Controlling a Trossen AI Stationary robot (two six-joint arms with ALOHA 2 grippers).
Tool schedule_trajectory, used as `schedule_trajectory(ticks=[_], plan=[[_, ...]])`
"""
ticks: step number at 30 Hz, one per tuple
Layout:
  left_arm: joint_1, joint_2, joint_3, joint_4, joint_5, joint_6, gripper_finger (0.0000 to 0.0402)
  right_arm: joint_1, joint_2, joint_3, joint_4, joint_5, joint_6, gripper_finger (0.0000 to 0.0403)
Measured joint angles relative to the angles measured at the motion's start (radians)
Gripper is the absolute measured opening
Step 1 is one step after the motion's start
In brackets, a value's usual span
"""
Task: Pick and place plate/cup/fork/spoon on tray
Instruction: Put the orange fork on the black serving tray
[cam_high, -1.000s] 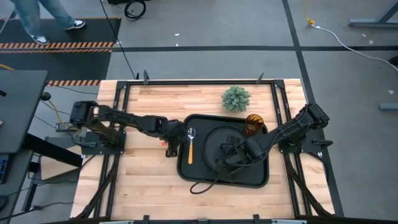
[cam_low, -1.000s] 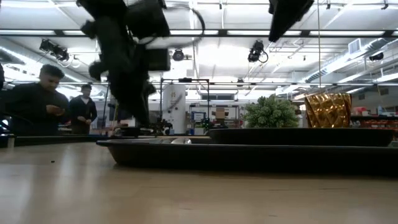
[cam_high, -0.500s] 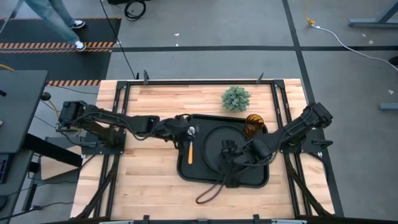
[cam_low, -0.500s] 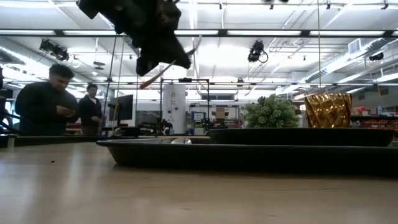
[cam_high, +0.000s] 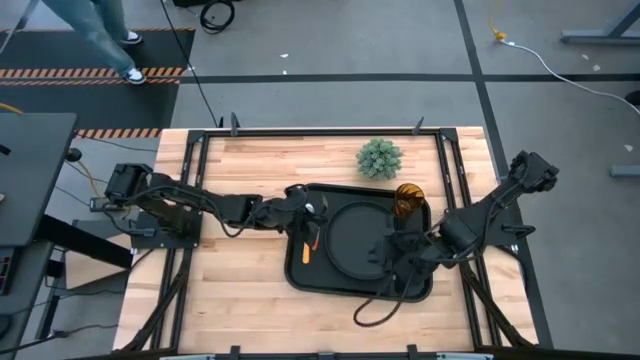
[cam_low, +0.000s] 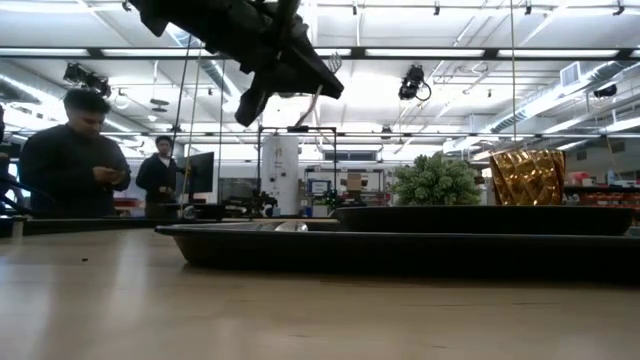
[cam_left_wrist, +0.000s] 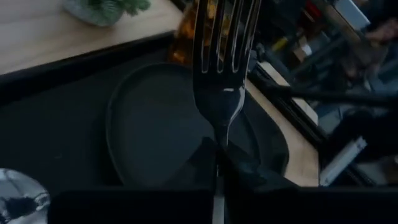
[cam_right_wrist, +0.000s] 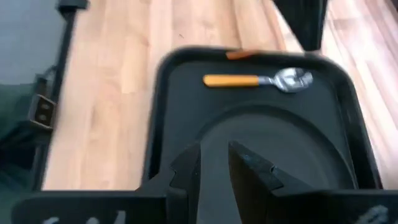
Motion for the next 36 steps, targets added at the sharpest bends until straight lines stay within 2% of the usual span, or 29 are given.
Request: schedule_trajectory(ticks=[8,17,22,25,27,31,36], plan=[[-0.001,0.0,0.0,-0.048,-0.01,-0.153,0.0014,0.015,-0.051,-0.159,0.039,-0.049,0.082,0.0087],[0.0,-0.011,0.0,-0.311,-0.107,-0.31,0.0018,-0.001,-0.055,-0.167,0.024,-0.048,-0.045,0.0087],[-0.011,-0.101,0.0,-0.313,-0.179,-0.294,0.0018,-0.024,-0.061,-0.168,-0.021,-0.042,-0.041,0.0087],[-0.009,-0.198,0.0,-0.312,-0.219,-0.24,0.0015,-0.037,-0.061,-0.168,-0.031,-0.04,-0.043,0.0087],[-0.004,-0.293,0.0,-0.306,-0.28,-0.177,0.0014,-0.045,-0.061,-0.168,-0.024,-0.04,-0.038,0.0087],[-0.035,-0.457,0.002,-0.321,-0.481,-0.037,0.0014,-0.043,-0.061,-0.168,-0.028,-0.058,-0.025,0.0087],[-0.143,-0.514,0.002,-0.418,-0.643,-0.078,0.0013,-0.024,-0.061,-0.168,-0.025,-0.073,-0.018,0.0087]])
